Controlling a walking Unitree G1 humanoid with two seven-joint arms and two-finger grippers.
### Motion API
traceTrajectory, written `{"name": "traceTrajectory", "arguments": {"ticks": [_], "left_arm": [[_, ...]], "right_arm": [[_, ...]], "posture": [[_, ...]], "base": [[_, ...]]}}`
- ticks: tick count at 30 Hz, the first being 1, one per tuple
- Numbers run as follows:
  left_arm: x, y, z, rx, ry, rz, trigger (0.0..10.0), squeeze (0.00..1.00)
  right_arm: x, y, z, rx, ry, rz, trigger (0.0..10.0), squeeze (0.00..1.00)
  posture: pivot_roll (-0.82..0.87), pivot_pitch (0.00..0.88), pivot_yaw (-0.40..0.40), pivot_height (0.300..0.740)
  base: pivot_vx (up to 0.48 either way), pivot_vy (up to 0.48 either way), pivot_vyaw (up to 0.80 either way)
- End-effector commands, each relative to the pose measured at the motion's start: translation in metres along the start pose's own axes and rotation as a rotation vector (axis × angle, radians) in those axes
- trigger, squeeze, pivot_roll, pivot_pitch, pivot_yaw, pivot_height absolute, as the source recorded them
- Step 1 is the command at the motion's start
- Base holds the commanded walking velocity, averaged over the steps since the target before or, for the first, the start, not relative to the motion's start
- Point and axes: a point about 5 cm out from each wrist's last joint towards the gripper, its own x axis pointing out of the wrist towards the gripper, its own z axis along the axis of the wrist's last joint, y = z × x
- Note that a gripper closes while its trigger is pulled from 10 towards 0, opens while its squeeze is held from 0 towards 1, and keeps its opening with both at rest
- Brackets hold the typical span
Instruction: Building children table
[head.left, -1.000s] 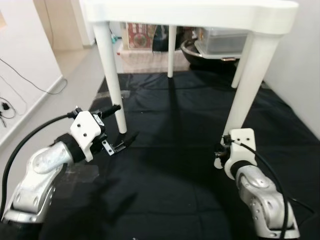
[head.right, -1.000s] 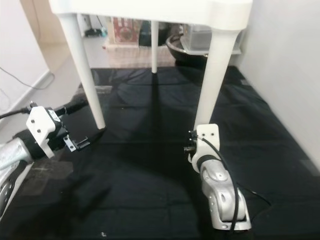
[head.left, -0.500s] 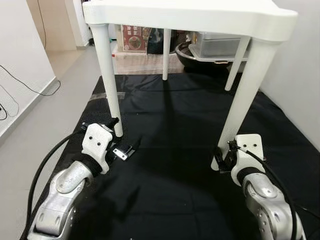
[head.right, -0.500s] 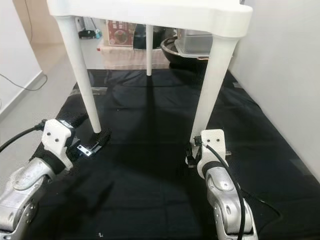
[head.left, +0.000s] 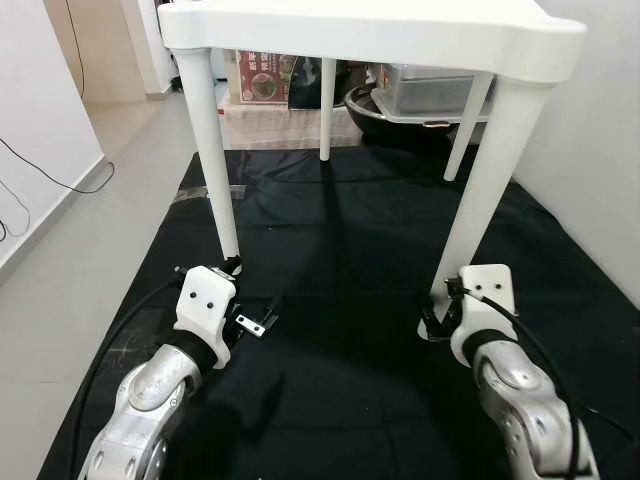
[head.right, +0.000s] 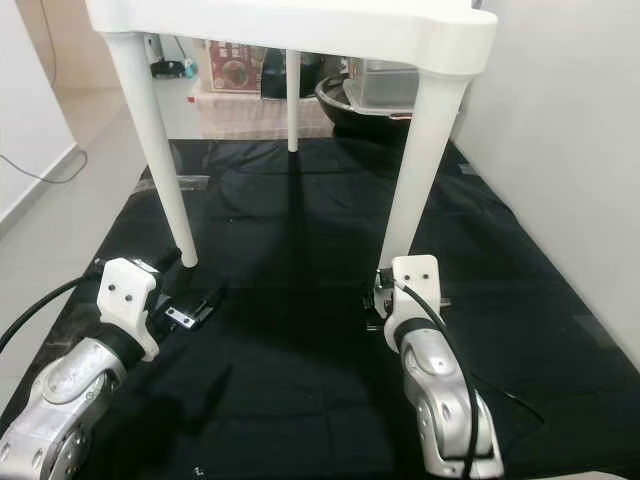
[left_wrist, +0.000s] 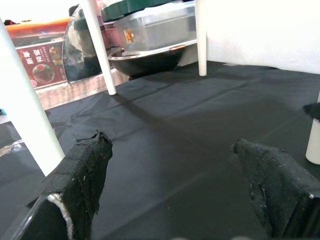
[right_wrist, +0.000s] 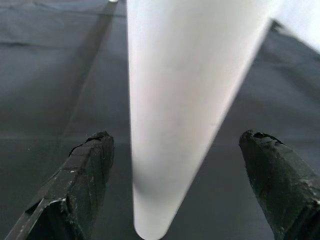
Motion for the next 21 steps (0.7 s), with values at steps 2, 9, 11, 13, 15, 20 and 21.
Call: {"name": "traceTrajectory", "arguments": {"ticks": [2, 9, 11, 13, 15, 20, 21], "left_arm": [[-0.002, -0.003, -0.002, -0.013, 0.017, 0.006, 10.0, 0.0], [-0.007, -0.007, -0.005, -0.044, 0.034, 0.049, 10.0, 0.0], [-0.011, -0.008, -0.01, -0.063, 0.052, 0.075, 10.0, 0.0], [-0.014, -0.01, -0.014, -0.074, 0.071, 0.09, 10.0, 0.0], [-0.019, -0.012, -0.02, -0.094, 0.107, 0.106, 10.0, 0.0], [-0.02, -0.012, -0.022, -0.108, 0.126, 0.123, 10.0, 0.0], [-0.019, -0.011, -0.022, -0.109, 0.127, 0.124, 10.0, 0.0]], "right_arm": [[0.005, 0.001, -0.002, -0.001, 0.004, 0.001, 10.0, 0.0], [0.022, -0.005, -0.006, 0.015, 0.023, -0.055, 2.5, 0.0], [0.025, -0.007, -0.007, 0.033, 0.014, -0.079, 0.0, 0.0], [0.026, -0.008, -0.006, 0.042, 0.003, -0.09, 0.0, 0.0], [0.025, -0.006, -0.009, 0.049, 0.0, -0.093, 0.0, 0.0], [0.024, -0.004, -0.013, 0.053, 0.008, -0.09, 0.0, 0.0], [0.023, -0.004, -0.014, 0.055, 0.009, -0.089, 0.0, 0.0]], "posture": [[-0.07, 0.0, -0.055, 0.74], [-0.05, 0.0, -0.065, 0.74], [-0.03, 0.0, -0.07, 0.74], [-0.03, 0.0, -0.073, 0.74], [-0.03, 0.0, -0.074, 0.74], [-0.03, 0.0, -0.072, 0.74], [-0.03, 0.0, -0.068, 0.74]], "base": [[0.0, 0.0, 0.0], [0.0, 0.0, 0.0], [0.0, 0.0, 0.0], [0.0, 0.0, 0.0], [-0.146, 0.0, 0.0], [-0.353, 0.0, 0.0], [-0.409, 0.0, 0.0]]}}
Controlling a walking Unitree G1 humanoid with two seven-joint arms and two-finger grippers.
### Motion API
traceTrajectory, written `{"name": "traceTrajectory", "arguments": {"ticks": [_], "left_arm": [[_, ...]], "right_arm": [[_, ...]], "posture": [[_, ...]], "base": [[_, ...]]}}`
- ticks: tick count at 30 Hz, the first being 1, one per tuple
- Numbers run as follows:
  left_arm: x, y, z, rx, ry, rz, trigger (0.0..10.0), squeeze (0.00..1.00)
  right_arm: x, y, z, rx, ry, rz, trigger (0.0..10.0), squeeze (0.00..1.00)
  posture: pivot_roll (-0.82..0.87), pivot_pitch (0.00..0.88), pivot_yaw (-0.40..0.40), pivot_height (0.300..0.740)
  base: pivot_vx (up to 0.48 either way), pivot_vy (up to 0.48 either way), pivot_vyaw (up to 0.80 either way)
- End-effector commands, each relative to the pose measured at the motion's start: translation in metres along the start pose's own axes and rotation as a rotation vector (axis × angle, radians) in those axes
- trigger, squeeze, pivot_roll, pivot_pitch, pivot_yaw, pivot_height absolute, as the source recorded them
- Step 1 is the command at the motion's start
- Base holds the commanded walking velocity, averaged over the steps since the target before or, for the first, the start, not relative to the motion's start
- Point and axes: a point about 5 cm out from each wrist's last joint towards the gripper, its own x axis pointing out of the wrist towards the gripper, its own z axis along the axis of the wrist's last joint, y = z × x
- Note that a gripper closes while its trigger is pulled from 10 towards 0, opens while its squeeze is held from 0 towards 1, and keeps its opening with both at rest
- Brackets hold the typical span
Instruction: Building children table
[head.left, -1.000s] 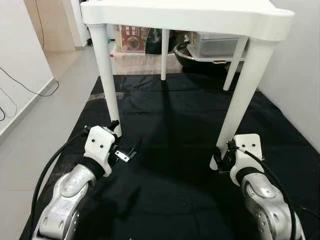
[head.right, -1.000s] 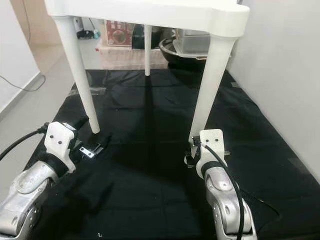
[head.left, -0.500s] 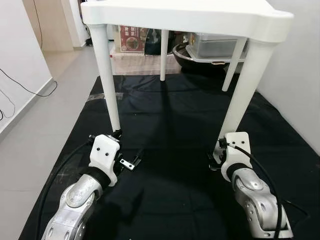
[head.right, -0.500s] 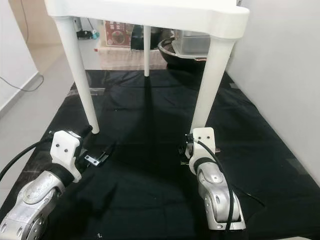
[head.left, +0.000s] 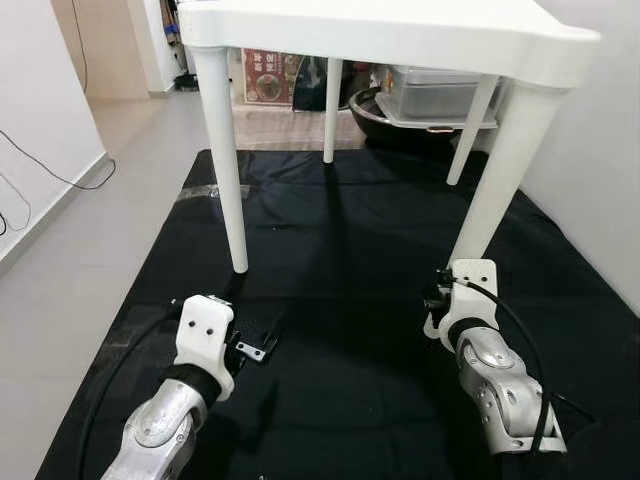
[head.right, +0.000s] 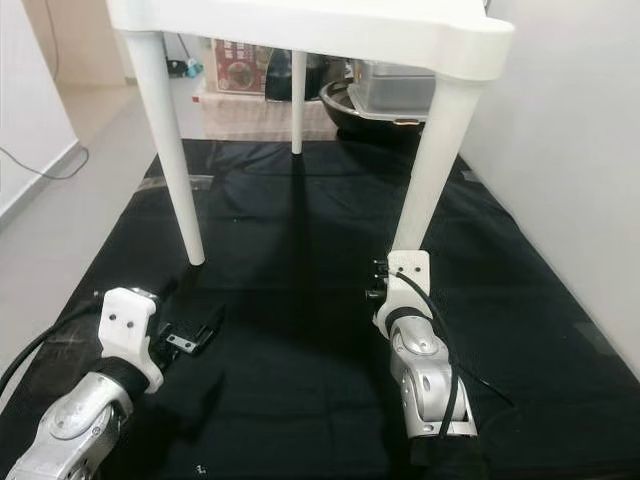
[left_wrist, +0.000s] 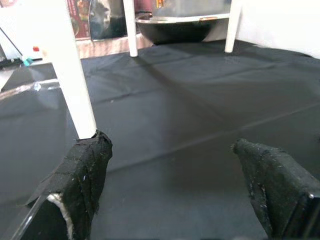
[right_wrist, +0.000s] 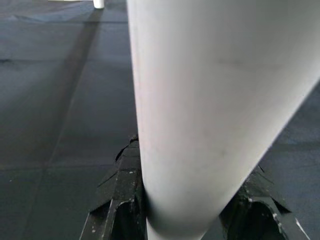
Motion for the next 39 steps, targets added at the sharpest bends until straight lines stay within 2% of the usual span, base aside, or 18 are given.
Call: {"name": "traceTrajectory", "arguments": {"ticks": [1, 9, 20, 21, 24, 25, 26, 33, 34, 39], "left_arm": [[-0.001, -0.001, -0.001, -0.007, 0.012, 0.006, 10.0, 0.0], [0.002, -0.002, -0.004, -0.009, 0.01, 0.001, 10.0, 0.0], [0.003, 0.001, -0.005, 0.006, 0.016, 0.019, 10.0, 0.0], [0.005, 0.001, -0.006, 0.008, 0.019, 0.02, 10.0, 0.0], [0.006, 0.001, -0.006, 0.009, 0.019, 0.019, 10.0, 0.0], [0.006, 0.001, -0.006, 0.011, 0.019, 0.02, 10.0, 0.0], [0.008, 0.001, -0.006, 0.013, 0.02, 0.02, 10.0, 0.0], [0.01, 0.0, -0.007, 0.018, 0.023, 0.017, 10.0, 0.0], [0.011, 0.0, -0.007, 0.019, 0.024, 0.016, 10.0, 0.0], [0.012, 0.0, -0.008, 0.026, 0.026, 0.02, 10.0, 0.0]], "right_arm": [[-0.001, -0.005, -0.011, -0.028, 0.04, -0.029, 0.0, 0.0], [-0.003, -0.015, -0.012, -0.035, 0.032, -0.036, 0.0, 0.0], [-0.004, -0.018, -0.014, -0.041, 0.049, -0.012, 0.0, 0.0], [-0.002, -0.015, -0.014, -0.043, 0.06, 0.023, 5.6, 0.0], [-0.002, -0.013, -0.013, -0.042, 0.057, 0.038, 5.6, 0.0], [-0.002, -0.013, -0.012, -0.044, 0.057, 0.045, 6.8, 0.0], [-0.002, -0.012, -0.013, -0.05, 0.069, 0.052, 10.0, 0.0], [-0.003, -0.008, -0.015, -0.049, 0.077, 0.07, 10.0, 0.0], [-0.003, -0.008, -0.015, -0.046, 0.071, 0.073, 10.0, 1.0], [-0.006, -0.006, -0.013, -0.047, 0.046, 0.089, 10.0, 1.0]], "posture": [[-0.03, 0.0, -0.068, 0.74], [-0.05, 0.0, -0.062, 0.74], [-0.05, 0.0, -0.065, 0.74], [-0.05, 0.0, -0.06, 0.74], [-0.05, 0.0, -0.06, 0.74], [-0.05, 0.0, -0.059, 0.74], [-0.06, 0.0, -0.059, 0.74], [-0.06, 0.0, -0.056, 0.74], [-0.06, 0.0, -0.055, 0.74], [-0.06, 0.0, -0.052, 0.74]], "base": [[-0.412, 0.0, 0.0], [-0.406, 0.0, 0.0], [0.0, 0.0, 0.0], [0.0, 0.0, 0.0], [0.0, 0.0, 0.0], [0.0, 0.0, 0.0], [0.0, 0.0, 0.0], [0.0, 0.0, 0.0], [0.0, 0.0, 0.0], [0.0, 0.0, 0.0]]}}
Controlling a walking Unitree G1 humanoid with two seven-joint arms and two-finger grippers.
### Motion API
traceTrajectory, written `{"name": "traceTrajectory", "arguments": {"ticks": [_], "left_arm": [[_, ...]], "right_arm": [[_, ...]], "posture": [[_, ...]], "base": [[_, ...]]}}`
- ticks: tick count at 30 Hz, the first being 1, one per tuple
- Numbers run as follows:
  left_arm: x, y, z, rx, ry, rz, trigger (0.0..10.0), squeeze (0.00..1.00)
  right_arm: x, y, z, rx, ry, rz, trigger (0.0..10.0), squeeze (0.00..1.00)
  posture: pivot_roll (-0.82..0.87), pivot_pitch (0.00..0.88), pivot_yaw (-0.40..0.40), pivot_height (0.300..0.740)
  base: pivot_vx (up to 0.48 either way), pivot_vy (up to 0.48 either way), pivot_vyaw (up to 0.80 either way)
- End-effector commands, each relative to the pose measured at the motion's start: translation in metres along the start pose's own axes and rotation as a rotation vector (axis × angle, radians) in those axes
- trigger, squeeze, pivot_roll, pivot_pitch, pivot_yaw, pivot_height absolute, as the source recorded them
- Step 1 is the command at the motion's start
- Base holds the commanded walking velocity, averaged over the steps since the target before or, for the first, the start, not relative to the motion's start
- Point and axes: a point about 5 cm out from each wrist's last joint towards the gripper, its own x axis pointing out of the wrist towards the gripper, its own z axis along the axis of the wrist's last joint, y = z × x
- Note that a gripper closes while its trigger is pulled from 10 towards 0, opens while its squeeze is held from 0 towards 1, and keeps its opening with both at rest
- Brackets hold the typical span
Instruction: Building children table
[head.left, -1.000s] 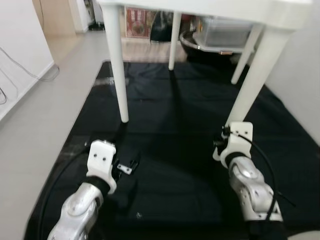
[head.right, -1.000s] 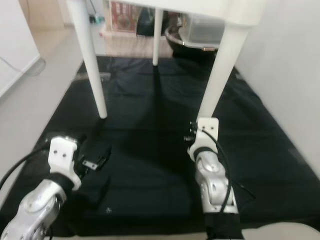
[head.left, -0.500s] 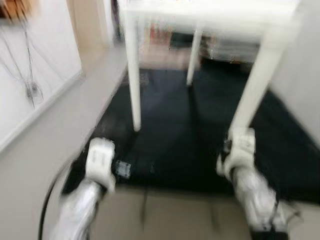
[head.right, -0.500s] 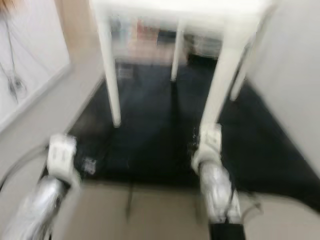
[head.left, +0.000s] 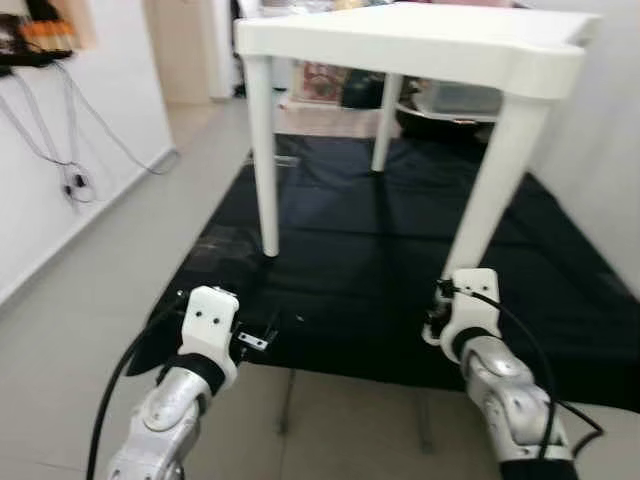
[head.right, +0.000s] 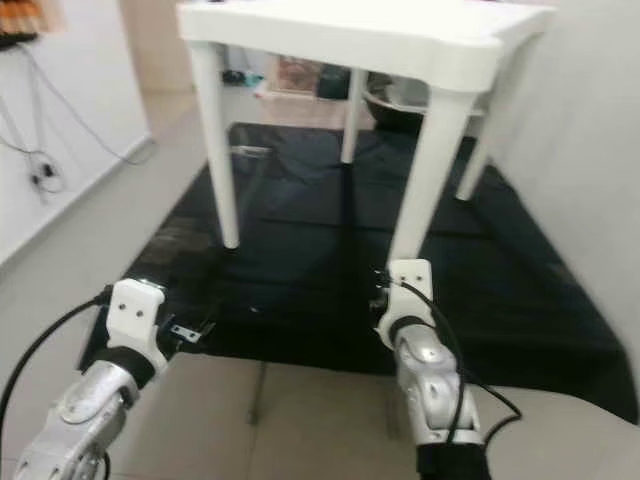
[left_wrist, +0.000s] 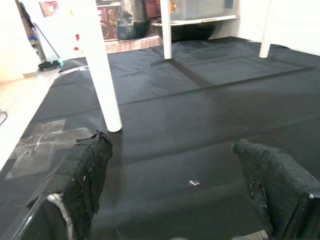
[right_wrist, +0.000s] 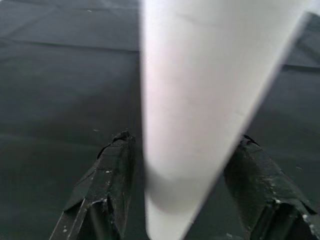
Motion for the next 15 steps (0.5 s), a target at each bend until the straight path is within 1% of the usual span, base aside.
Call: {"name": "traceTrajectory", "arguments": {"ticks": [1, 6, 9, 10, 12, 14, 15], "left_arm": [[0.001, 0.0, -0.002, 0.005, 0.012, 0.002, 10.0, 0.0], [0.003, 0.001, -0.004, 0.01, 0.016, 0.011, 10.0, 0.0], [0.003, 0.001, -0.004, 0.011, 0.017, 0.013, 10.0, 0.0], [0.003, 0.001, -0.005, 0.013, 0.018, 0.015, 10.0, 0.0], [0.003, 0.001, -0.005, 0.013, 0.018, 0.015, 10.0, 0.0], [0.003, 0.001, -0.006, 0.015, 0.02, 0.016, 10.0, 0.0], [0.003, 0.001, -0.006, 0.015, 0.02, 0.016, 10.0, 0.0]], "right_arm": [[-0.002, 0.002, 0.002, -0.007, -0.02, 0.01, 10.0, 1.0], [-0.007, 0.004, 0.004, -0.007, -0.051, 0.013, 10.0, 1.0], [-0.009, 0.004, 0.003, -0.009, -0.056, 0.009, 10.0, 1.0], [-0.012, 0.004, 0.001, -0.006, -0.053, -0.005, 10.0, 1.0], [-0.012, 0.004, 0.001, -0.006, -0.053, -0.005, 10.0, 1.0], [-0.019, -0.001, -0.003, -0.008, -0.057, -0.03, 10.0, 1.0], [-0.019, -0.001, -0.003, -0.008, -0.057, -0.03, 10.0, 1.0]], "posture": [[-0.06, 0.0, -0.052, 0.74], [-0.06, 0.0, -0.049, 0.74], [-0.07, 0.0, -0.046, 0.74], [-0.07, 0.0, -0.045, 0.74], [-0.07, 0.0, -0.045, 0.74], [-0.08, 0.0, -0.04, 0.74], [-0.08, 0.0, -0.04, 0.74]], "base": [[0.0, 0.0, 0.0], [0.0, 0.0, 0.0], [0.0, 0.0, 0.0], [0.0, 0.0, 0.0], [0.0, 0.0, 0.0], [0.0, 0.0, 0.0], [0.0, 0.0, 0.0]]}}
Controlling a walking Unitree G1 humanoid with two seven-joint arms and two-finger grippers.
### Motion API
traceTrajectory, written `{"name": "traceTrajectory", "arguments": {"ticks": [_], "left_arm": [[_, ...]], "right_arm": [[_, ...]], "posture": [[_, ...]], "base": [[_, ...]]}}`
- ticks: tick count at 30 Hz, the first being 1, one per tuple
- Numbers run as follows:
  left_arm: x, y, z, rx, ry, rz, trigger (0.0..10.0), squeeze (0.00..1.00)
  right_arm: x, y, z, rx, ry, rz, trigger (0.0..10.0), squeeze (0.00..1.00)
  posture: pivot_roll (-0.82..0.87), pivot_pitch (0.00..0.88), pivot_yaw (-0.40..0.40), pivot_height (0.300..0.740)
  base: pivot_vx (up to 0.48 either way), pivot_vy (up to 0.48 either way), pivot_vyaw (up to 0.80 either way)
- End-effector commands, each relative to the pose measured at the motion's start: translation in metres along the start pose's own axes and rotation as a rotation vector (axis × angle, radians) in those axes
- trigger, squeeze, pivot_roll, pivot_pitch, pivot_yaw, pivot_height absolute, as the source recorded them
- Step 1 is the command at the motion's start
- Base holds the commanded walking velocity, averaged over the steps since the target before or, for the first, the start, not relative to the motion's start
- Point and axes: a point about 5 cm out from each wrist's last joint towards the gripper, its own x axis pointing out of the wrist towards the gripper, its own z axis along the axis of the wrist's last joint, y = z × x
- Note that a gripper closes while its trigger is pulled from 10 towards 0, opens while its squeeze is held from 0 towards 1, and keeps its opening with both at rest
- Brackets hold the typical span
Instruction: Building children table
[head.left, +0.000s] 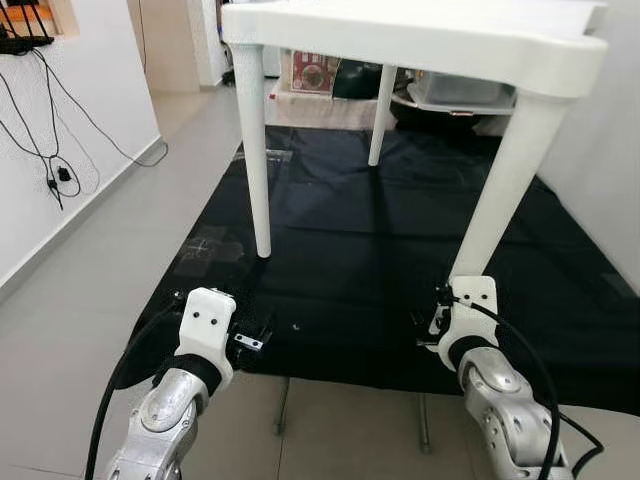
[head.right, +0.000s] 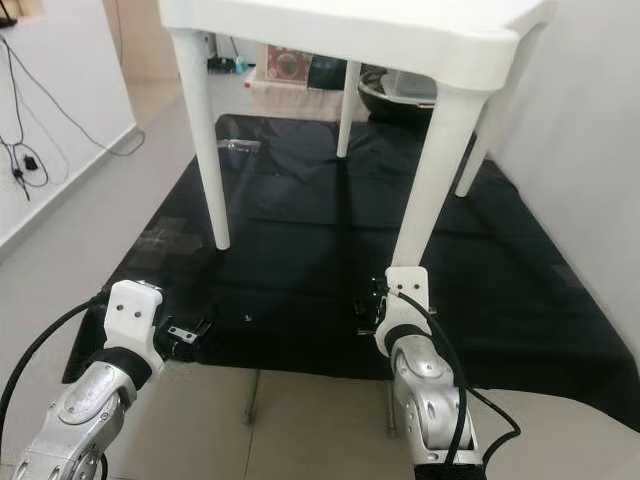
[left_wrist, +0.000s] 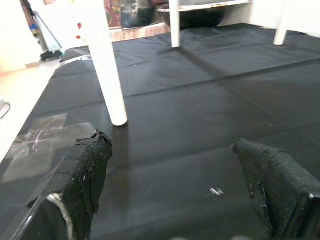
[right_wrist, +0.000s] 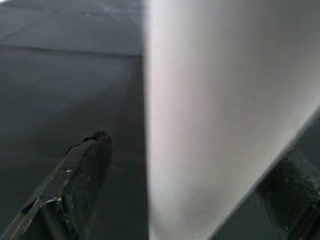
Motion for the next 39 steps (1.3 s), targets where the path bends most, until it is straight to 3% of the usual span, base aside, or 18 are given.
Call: {"name": "traceTrajectory", "arguments": {"ticks": [1, 8, 13, 16, 19, 21, 23, 25, 26, 30, 39], "left_arm": [[0.0, 0.0, -0.005, 0.004, 0.019, 0.004, 10.0, 0.0], [-0.001, 0.0, -0.008, -0.008, 0.025, 0.01, 10.0, 0.0], [0.0, -0.003, -0.009, -0.011, 0.025, 0.005, 10.0, 0.0], [0.0, 0.0, -0.008, -0.007, 0.022, 0.015, 10.0, 0.0], [0.0, 0.002, -0.009, -0.006, 0.023, 0.023, 10.0, 0.0], [0.001, 0.001, -0.009, -0.008, 0.021, 0.023, 10.0, 0.0], [0.001, 0.001, -0.009, -0.008, 0.021, 0.023, 10.0, 0.0], [0.002, -0.002, -0.008, -0.009, 0.019, 0.019, 10.0, 0.0], [0.003, -0.003, -0.008, -0.009, 0.017, 0.017, 10.0, 0.0], [0.003, 0.0, -0.007, -0.002, 0.013, 0.027, 10.0, 0.0], [0.002, 0.001, -0.007, 0.003, 0.013, 0.031, 10.0, 0.0]], "right_arm": [[-0.011, -0.006, -0.001, -0.01, -0.014, -0.019, 10.0, 1.0], [-0.024, -0.011, 0.004, -0.03, -0.036, -0.026, 10.0, 1.0], [-0.018, -0.008, 0.008, -0.038, -0.051, -0.02, 10.0, 1.0], [0.001, 0.003, 0.026, -0.054, -0.096, 0.012, 10.0, 1.0], [0.011, 0.009, 0.033, -0.047, -0.093, 0.016, 10.0, 1.0], [0.029, 0.016, 0.04, -0.058, -0.09, 0.012, 10.0, 1.0], [0.029, 0.016, 0.04, -0.058, -0.09, 0.012, 10.0, 1.0], [0.043, 0.021, 0.047, -0.076, -0.093, 0.009, 10.0, 1.0], [0.054, 0.022, 0.05, -0.086, -0.085, 0.0, 10.0, 0.0], [0.075, 0.021, 0.054, -0.068, -0.046, -0.024, 10.0, 0.0], [0.086, 0.008, 0.043, 0.015, 0.023, -0.123, 10.0, 0.0]], "posture": [[-0.08, 0.0, -0.038, 0.74], [-0.1, 0.0, -0.032, 0.74], [-0.09, 0.0, -0.036, 0.74], [-0.08, 0.0, -0.049, 0.74], [-0.08, 0.0, -0.05, 0.74], [-0.07, 0.0, -0.06, 0.74], [-0.07, 0.0, -0.06, 0.74], [-0.06, 0.0, -0.067, 0.74], [-0.04, 0.0, -0.075, 0.74], [-0.03, 0.0, -0.085, 0.74], [-0.03, 0.0, -0.074, 0.74]], "base": [[0.0, 0.0, 0.0], [0.0, 0.0, 0.0], [0.0, 0.0, 0.0], [0.0, 0.0, 0.0], [0.0, 0.0, 0.0], [0.0, 0.0, 0.0], [0.0, 0.0, 0.0], [0.0, 0.0, 0.0], [0.0, 0.0, 0.0], [0.0, 0.0, 0.0], [0.0, 0.0, 0.0]]}}
